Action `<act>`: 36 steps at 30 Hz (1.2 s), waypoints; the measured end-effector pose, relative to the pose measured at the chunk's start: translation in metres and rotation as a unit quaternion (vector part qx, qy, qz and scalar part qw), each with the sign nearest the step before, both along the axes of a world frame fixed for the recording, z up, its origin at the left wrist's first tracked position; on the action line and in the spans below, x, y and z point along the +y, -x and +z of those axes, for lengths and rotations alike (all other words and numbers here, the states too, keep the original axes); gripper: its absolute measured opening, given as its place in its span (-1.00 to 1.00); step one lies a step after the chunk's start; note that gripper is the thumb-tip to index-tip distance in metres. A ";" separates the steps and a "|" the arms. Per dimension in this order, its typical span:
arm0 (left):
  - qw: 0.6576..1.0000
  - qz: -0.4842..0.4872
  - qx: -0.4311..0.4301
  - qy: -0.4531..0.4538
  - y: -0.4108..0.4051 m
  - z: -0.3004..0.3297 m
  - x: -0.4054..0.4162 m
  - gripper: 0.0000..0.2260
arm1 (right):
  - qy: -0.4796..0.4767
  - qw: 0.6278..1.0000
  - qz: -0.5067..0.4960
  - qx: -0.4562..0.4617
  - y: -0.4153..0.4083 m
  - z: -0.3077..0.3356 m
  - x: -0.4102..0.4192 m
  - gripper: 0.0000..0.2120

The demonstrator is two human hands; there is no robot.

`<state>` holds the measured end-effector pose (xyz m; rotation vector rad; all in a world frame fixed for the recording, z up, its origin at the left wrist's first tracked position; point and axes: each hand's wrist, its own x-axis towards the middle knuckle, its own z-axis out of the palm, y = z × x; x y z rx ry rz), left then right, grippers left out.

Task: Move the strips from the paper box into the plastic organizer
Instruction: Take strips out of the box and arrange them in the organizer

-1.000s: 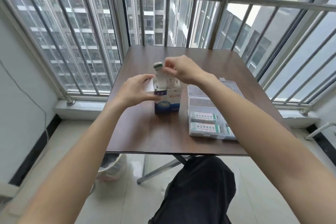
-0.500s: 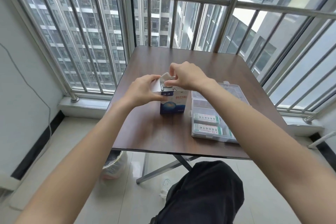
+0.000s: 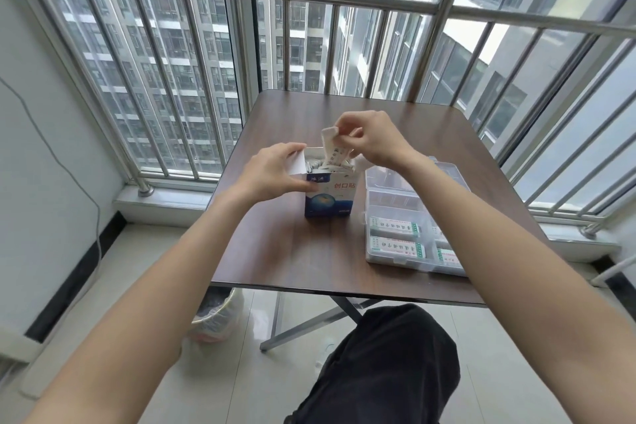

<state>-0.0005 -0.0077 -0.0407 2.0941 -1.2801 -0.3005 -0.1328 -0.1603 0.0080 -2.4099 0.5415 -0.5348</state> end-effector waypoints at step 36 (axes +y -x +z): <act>0.983 -0.162 0.042 0.077 0.150 -0.004 -0.116 -0.93 | -0.271 0.919 -0.273 -0.084 0.224 -0.059 -0.055 -0.93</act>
